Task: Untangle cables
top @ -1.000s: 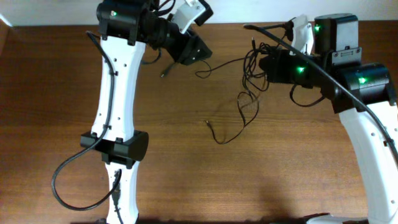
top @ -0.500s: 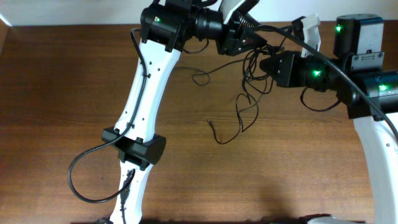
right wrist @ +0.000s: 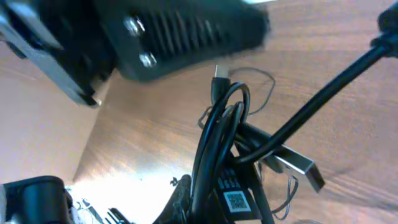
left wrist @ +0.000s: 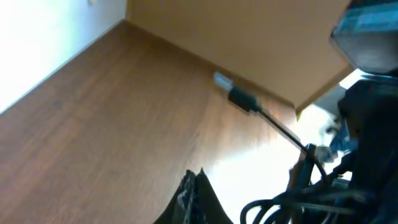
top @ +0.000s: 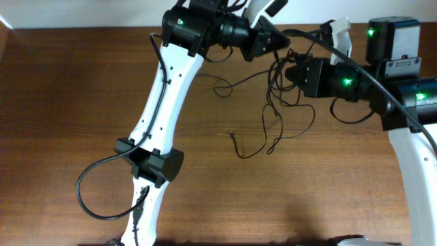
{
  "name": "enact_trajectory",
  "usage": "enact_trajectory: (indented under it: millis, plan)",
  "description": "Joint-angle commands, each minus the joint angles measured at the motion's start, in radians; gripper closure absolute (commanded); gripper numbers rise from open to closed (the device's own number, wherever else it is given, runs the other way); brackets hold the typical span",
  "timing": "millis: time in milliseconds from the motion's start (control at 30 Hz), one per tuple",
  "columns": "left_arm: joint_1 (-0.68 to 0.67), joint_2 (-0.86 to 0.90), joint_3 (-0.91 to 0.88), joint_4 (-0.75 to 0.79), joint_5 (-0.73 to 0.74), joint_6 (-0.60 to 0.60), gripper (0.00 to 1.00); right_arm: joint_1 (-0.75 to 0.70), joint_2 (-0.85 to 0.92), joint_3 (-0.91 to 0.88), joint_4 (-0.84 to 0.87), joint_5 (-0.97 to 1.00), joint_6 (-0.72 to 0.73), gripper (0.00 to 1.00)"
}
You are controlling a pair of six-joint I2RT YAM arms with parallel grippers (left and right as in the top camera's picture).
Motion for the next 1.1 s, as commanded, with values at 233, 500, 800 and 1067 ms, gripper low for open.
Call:
enact_trajectory:
  millis: [233,500,800,1067]
  plan:
    - [0.09,0.0,0.072,-0.022,-0.045,-0.208,0.71,-0.004,-0.011,0.026,-0.051,0.139,-0.011,0.96]
    - [-0.039,0.001,0.058,-0.152,-0.192,-0.368,0.56,-0.004,-0.011,0.026,-0.045,0.138,-0.01,0.96]
    - [-0.09,0.002,-0.003,-0.182,-0.284,-0.502,0.61,-0.004,-0.011,0.026,-0.047,0.138,-0.011,0.96]
    - [-0.087,0.001,-0.003,-0.177,-0.186,-0.502,1.0,-0.004,-0.011,0.026,-0.048,0.139,-0.011,0.96]
